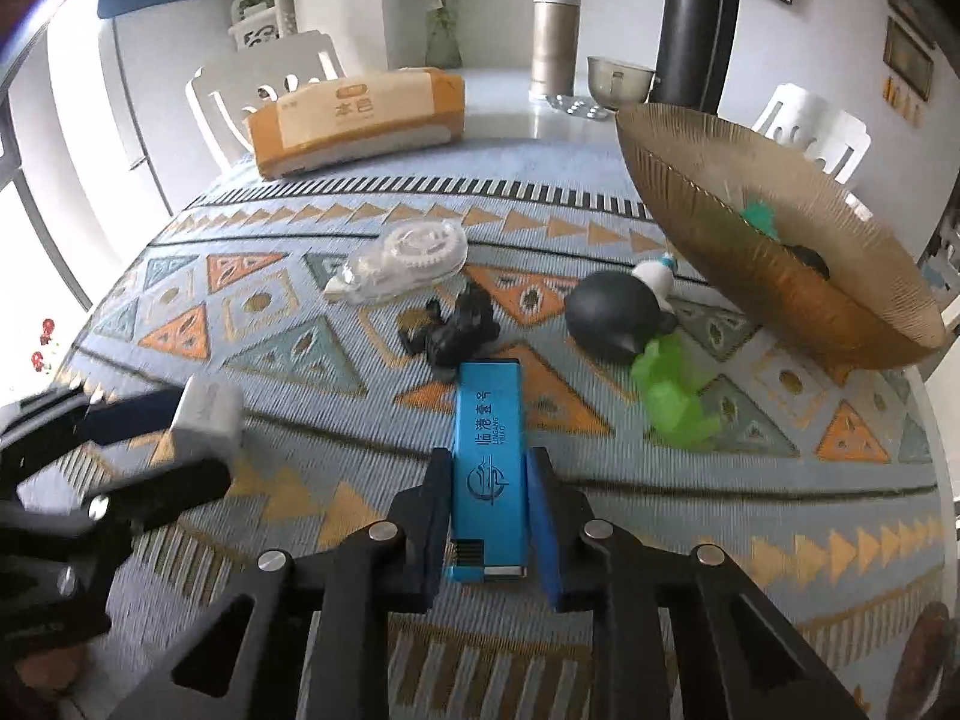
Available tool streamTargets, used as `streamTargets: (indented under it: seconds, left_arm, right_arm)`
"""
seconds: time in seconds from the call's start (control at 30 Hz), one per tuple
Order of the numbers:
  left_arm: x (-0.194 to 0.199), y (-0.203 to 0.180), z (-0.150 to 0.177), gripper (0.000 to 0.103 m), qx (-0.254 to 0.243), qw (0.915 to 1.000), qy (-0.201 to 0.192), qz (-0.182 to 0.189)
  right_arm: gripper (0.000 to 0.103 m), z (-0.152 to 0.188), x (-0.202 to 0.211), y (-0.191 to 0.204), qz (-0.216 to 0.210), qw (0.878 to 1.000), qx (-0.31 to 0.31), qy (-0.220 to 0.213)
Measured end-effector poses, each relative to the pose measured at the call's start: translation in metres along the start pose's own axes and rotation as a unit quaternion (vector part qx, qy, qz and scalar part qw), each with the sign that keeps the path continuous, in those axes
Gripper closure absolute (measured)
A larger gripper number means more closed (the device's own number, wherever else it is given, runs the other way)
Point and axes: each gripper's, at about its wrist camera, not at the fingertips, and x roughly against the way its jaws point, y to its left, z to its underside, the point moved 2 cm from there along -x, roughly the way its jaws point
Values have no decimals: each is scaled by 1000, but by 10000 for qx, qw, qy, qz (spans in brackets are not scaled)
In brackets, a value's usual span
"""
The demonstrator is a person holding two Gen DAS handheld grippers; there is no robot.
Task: Organize rigid objects
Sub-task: 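Grasp the white Anker charger with the left tool while the right tool grasps the blue stick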
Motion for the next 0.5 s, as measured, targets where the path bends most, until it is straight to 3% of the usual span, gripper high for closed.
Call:
streamTargets:
  seconds: [0.33,0.5]
  left_arm:
    - [8,-25,5,63,-660,9973,-279,-161]
    - [3,-25,6,61,-680,9974,-96,-238]
  right_arm:
    - [79,51,43,-27,-788,9922,-954,-129]
    - [79,57,47,-34,-960,9881,-1196,-150]
